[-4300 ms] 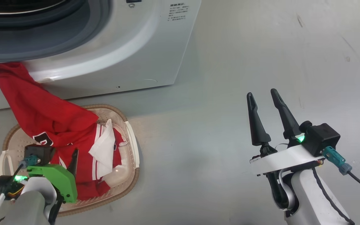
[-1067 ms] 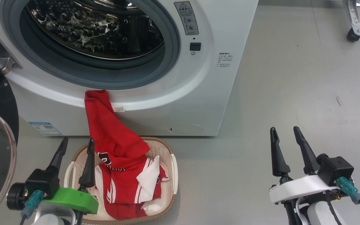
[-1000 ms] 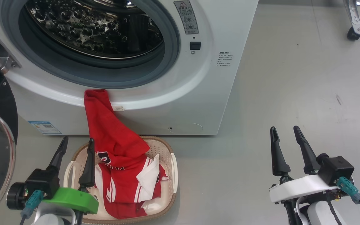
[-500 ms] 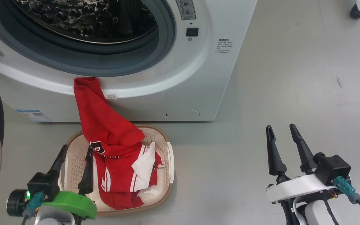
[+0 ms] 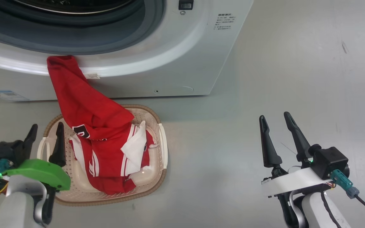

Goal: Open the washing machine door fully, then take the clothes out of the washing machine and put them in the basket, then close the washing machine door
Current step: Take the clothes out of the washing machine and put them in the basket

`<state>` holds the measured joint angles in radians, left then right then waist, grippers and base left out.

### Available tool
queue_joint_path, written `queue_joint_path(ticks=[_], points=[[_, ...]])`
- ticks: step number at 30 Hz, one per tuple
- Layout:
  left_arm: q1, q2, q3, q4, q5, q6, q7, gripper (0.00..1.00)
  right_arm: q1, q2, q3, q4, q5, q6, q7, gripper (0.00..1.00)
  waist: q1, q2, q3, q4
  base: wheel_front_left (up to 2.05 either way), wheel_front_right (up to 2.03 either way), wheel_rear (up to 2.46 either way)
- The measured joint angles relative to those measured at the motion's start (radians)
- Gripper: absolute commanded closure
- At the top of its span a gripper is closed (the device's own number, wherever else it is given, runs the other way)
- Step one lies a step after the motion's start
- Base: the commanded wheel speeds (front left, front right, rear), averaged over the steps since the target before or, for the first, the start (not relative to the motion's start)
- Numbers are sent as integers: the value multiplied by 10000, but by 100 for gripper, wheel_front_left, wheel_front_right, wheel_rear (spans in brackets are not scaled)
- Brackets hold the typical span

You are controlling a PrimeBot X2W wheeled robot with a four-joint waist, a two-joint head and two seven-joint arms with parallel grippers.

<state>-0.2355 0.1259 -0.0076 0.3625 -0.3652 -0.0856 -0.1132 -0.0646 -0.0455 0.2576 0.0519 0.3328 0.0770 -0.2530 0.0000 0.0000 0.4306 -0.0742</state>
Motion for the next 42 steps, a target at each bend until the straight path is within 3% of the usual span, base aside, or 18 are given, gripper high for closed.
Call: queue_joint_path(ticks=[12,31,42], points=[[-1645,1216,497,1336,-249,-2,1478,0,-628,-2,412,-293,13,-96,0,0,0,0,1349,-754,0,0,0],[-3178,2094,1312,3356,-982,-2,2961,0,-1149,0,1104,-378,560,-370,0,0,0,0,2332,-2377,0,0,0],[-3999,2504,1350,3831,-997,-2,3158,0,-1152,10,1333,-514,817,-550,0,0,0,0,2748,-2938,0,0,0]])
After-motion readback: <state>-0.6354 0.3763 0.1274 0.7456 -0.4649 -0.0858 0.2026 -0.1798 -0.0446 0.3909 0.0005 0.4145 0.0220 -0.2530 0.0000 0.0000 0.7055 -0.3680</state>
